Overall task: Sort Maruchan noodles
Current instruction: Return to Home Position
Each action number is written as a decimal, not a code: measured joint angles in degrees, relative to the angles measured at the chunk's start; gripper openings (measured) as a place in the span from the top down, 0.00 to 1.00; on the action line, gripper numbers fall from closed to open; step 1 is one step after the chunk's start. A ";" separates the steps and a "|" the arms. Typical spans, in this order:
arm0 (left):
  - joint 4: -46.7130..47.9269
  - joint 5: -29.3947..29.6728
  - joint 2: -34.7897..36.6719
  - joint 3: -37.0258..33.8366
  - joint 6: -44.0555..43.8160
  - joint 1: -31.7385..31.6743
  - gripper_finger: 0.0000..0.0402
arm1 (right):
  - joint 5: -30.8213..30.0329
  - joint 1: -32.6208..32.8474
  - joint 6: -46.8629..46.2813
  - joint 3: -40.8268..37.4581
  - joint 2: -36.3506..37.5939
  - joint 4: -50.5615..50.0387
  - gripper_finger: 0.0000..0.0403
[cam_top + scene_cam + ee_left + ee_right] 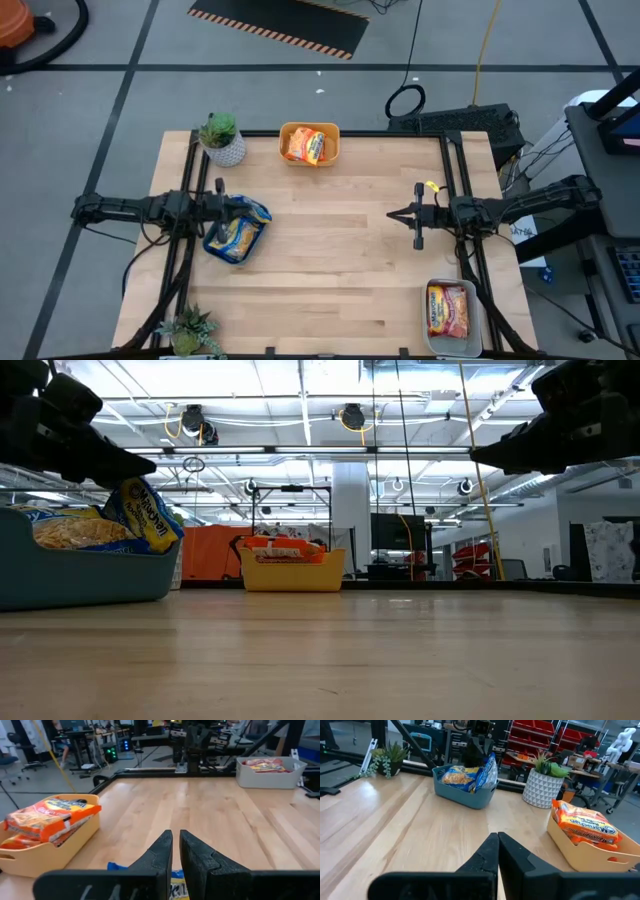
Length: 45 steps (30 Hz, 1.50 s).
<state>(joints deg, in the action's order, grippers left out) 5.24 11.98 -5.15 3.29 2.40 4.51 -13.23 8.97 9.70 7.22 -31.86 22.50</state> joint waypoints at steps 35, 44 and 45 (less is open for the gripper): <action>-7.74 -4.41 -0.07 -2.71 1.72 -0.92 0.90 | 5.64 -0.02 0.54 -6.12 7.21 2.38 1.00; -7.10 -4.43 -0.08 -2.64 0.47 -0.92 0.90 | 6.01 0.00 -0.29 -6.23 13.29 -3.13 1.00; -7.08 -4.43 -0.07 -2.62 0.39 -0.92 0.90 | 6.25 -0.01 -0.38 -6.23 14.02 -4.10 1.00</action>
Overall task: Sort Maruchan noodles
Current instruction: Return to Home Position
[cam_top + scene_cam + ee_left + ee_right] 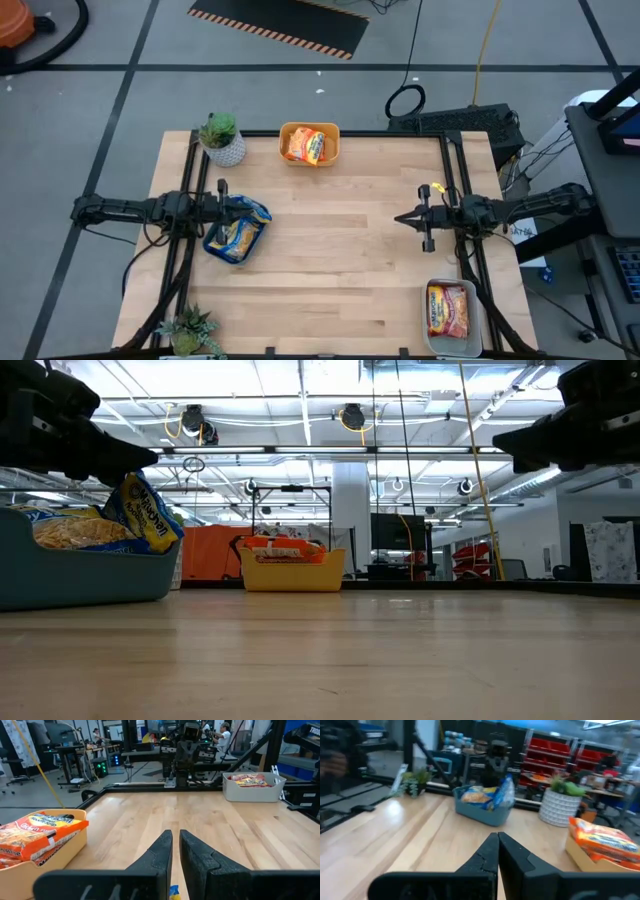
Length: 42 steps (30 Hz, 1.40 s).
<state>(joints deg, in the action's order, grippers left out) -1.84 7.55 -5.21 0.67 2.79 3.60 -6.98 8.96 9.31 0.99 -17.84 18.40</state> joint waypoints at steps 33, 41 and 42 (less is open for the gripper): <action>-0.28 1.62 0.00 -0.01 0.59 0.00 0.90 | 7.16 -2.99 -2.20 -0.13 17.74 -14.78 1.00; -0.18 1.69 -0.02 -0.02 -0.32 0.00 0.90 | 7.89 -9.81 -2.17 -0.13 17.74 -16.59 1.00; -0.17 1.69 0.00 -0.02 -0.41 0.00 0.90 | 8.82 -10.54 -2.47 -0.13 17.74 -16.59 1.00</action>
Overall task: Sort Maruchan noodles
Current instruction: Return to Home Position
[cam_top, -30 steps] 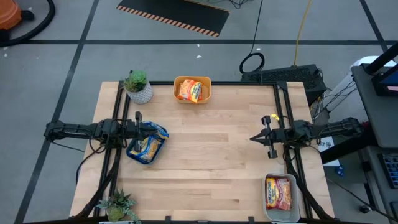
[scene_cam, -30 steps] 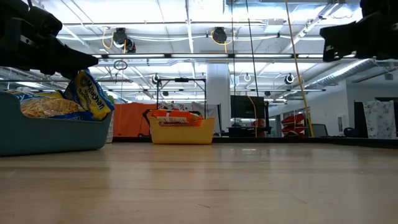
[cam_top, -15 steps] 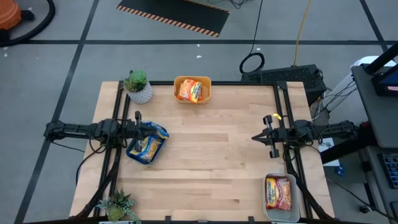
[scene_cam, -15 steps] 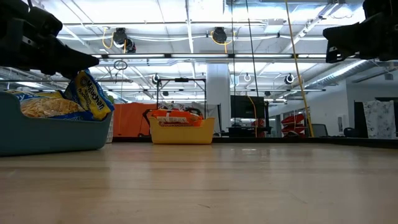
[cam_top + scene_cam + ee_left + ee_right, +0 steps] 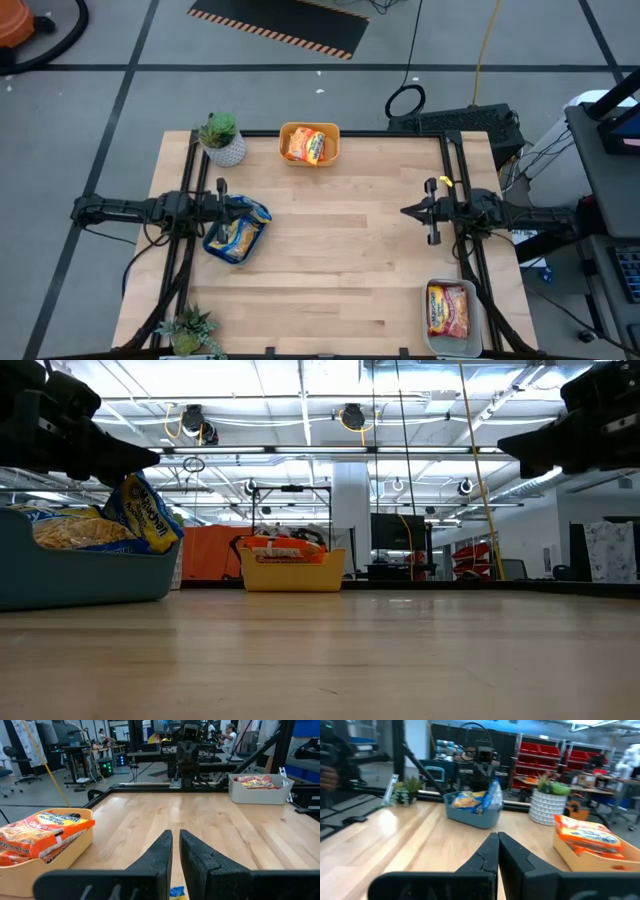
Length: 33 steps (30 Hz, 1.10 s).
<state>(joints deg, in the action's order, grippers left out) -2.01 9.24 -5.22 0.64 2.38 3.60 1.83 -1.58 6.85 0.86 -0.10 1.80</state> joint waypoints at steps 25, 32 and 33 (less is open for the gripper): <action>-3.50 -15.00 0.16 -0.11 3.62 -9.36 0.90 | 1.24 -2.19 -0.17 0.00 -0.07 0.15 1.00; -1.45 -16.67 0.16 -0.11 2.27 -15.23 0.90 | 1.26 -2.19 -0.17 0.00 -0.07 0.26 1.00; -0.78 -16.69 0.16 -0.11 1.58 -15.75 0.90 | 1.26 -2.19 -0.17 0.00 -0.07 0.26 1.00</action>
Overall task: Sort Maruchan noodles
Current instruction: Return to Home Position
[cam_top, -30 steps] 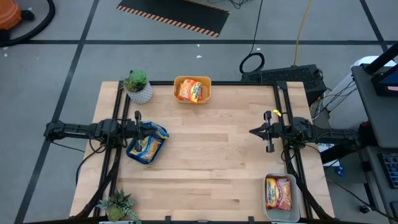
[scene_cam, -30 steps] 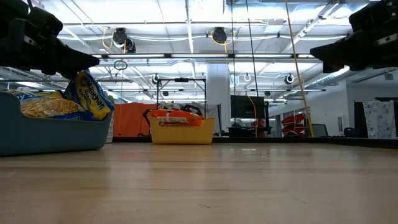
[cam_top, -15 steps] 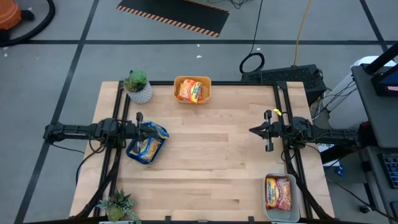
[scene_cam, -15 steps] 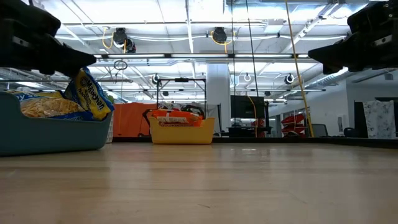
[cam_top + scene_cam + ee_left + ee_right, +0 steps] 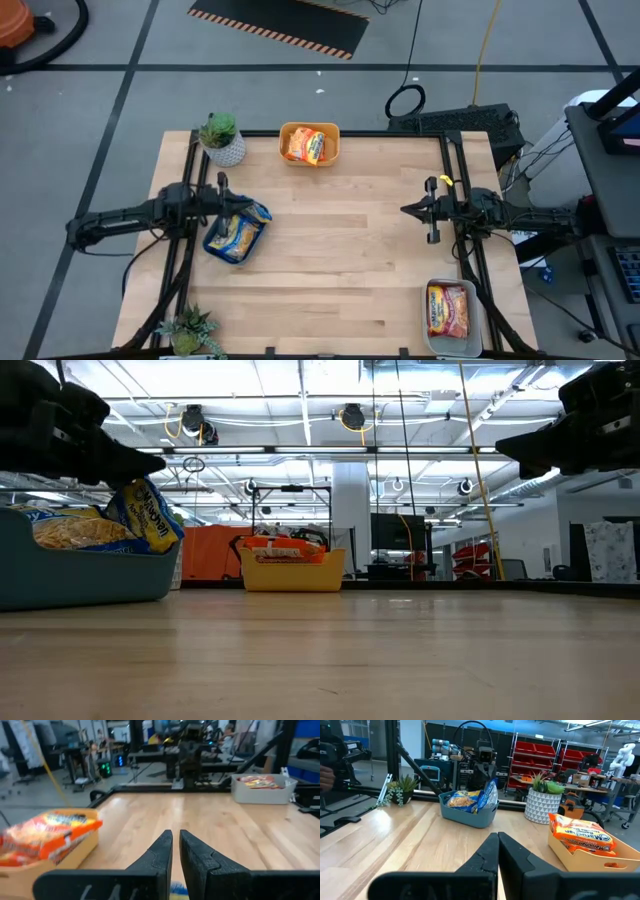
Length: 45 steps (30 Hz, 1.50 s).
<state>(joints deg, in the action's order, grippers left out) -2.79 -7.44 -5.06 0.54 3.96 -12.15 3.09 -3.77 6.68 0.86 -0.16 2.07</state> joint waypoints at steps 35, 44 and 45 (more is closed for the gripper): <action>-3.99 7.50 -0.50 0.09 0.27 13.78 0.90 | 0.00 0.00 -0.02 0.00 -0.02 0.17 1.00; -4.28 7.50 -0.50 0.09 0.25 13.74 0.90 | 0.00 0.02 -0.02 0.00 -0.02 0.17 1.00; -4.30 7.52 -0.50 0.09 0.25 13.74 0.90 | 0.00 0.00 -0.02 0.00 -0.02 0.17 1.00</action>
<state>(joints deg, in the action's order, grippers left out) -7.09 0.08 -5.56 0.62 4.21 1.58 3.09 -3.77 6.66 0.86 -0.19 2.24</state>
